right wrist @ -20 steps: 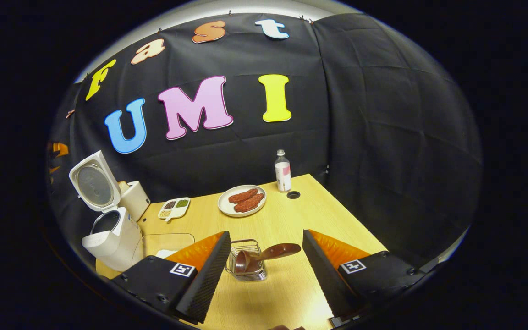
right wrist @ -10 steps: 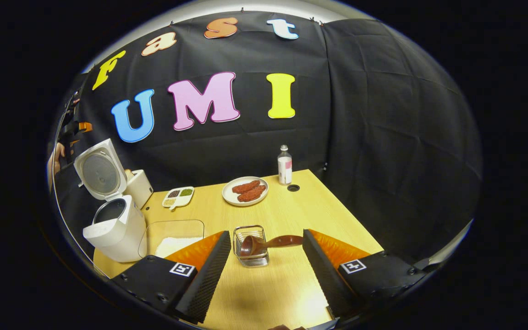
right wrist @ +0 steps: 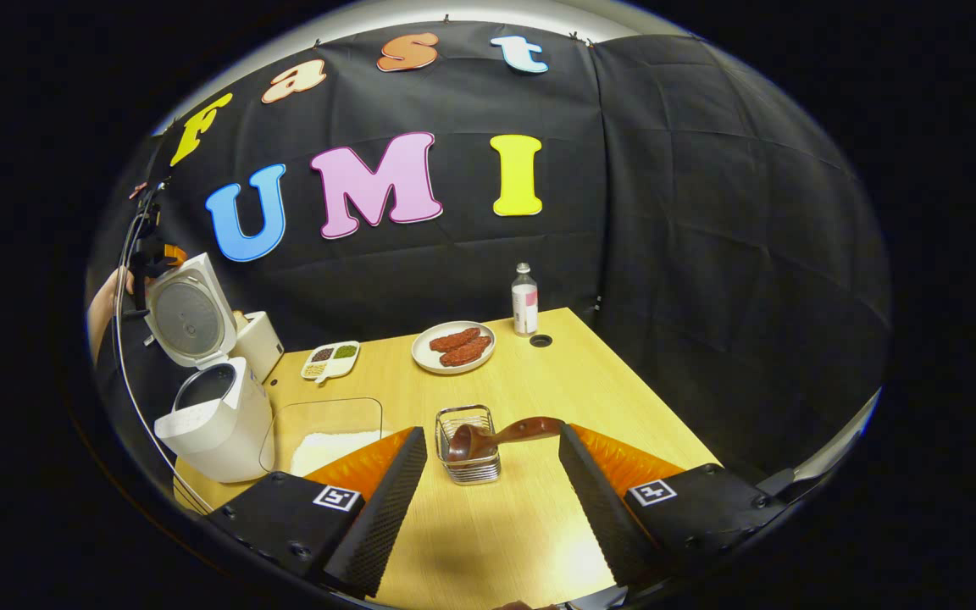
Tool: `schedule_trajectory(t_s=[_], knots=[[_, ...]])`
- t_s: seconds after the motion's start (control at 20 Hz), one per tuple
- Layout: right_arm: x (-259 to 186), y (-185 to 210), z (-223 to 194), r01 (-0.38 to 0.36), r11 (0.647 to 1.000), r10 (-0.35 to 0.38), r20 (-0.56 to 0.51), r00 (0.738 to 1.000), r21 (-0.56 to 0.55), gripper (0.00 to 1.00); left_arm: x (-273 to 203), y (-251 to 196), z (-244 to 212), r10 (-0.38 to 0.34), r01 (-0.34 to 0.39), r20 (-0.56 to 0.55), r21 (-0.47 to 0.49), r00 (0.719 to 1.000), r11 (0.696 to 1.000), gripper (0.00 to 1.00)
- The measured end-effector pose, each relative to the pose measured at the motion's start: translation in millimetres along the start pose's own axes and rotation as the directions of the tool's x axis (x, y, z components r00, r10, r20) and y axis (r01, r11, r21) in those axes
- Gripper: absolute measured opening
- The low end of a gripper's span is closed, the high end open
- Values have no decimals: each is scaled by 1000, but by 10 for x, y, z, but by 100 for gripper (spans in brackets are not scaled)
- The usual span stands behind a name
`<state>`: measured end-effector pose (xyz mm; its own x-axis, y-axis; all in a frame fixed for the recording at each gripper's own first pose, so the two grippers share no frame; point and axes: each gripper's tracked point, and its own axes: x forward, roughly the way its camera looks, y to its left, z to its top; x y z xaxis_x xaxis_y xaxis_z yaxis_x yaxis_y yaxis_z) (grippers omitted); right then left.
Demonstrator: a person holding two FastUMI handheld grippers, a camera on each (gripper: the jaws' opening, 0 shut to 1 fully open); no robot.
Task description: Close the left gripper, press the button to open the rice cooker; take a wooden spoon from the chopstick holder with the right hand, scoop a spoonful of rice and pour it into the rice cooker, then put the wooden spoon back into the chopstick holder.
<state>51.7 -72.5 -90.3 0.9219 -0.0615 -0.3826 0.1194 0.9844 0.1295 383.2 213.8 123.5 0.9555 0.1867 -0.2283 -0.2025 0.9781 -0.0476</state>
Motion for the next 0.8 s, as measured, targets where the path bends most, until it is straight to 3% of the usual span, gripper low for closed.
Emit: schedule_trajectory(t_s=[0.4, 0.8], knots=[[76, 191, -159, -112, 993, 112, -15, 994, -29, 99, -452, -136, -229, 29, -29, -67, 3, 997, 1000, 99], [25, 495, -341, -273, 959, 268, -66, 961, -75, 98, -1076, -381, -660, 27, -25, -102, 23, 994, 999, 99]])
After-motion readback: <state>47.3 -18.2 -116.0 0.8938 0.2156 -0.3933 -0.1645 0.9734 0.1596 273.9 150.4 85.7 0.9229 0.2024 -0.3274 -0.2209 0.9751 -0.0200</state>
